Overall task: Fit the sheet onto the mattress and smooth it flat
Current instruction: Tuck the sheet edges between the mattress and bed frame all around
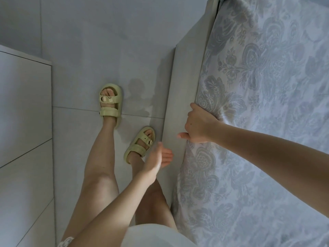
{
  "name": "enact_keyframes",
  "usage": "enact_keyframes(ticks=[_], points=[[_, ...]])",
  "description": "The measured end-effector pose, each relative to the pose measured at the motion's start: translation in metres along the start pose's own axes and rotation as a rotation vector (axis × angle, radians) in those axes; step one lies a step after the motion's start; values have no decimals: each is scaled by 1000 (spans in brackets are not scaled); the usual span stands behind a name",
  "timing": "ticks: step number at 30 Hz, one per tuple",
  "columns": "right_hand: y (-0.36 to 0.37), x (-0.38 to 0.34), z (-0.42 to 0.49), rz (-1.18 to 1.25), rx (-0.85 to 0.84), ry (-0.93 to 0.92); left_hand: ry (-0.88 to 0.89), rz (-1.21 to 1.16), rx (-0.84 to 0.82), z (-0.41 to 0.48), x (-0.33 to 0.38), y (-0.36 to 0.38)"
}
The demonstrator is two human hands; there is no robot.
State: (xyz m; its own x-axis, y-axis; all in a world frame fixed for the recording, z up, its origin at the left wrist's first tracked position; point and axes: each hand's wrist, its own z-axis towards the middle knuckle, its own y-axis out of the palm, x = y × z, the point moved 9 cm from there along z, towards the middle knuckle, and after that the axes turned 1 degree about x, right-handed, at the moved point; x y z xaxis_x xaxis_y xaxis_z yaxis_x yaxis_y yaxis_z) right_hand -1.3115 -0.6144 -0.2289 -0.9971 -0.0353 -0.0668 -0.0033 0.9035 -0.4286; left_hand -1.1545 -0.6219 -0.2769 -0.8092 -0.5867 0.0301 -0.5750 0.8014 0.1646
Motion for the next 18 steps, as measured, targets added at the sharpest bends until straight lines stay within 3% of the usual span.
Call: enact_keyframes(ticks=[4,9,13,16,18], points=[[-4,1,-4,1,15,-6,-131,281,-139,-26,-64,14],[-3,-2,-4,-34,91,-26,-222,114,-176,-23,-98,41],[-10,1,-5,-5,285,-33,-294,-48,-262,-23,-103,72],[-11,1,-4,20,334,-21,-290,-10,-222,-16,-92,63],[-10,2,-4,37,320,-16,-227,203,-206,-11,-75,51]])
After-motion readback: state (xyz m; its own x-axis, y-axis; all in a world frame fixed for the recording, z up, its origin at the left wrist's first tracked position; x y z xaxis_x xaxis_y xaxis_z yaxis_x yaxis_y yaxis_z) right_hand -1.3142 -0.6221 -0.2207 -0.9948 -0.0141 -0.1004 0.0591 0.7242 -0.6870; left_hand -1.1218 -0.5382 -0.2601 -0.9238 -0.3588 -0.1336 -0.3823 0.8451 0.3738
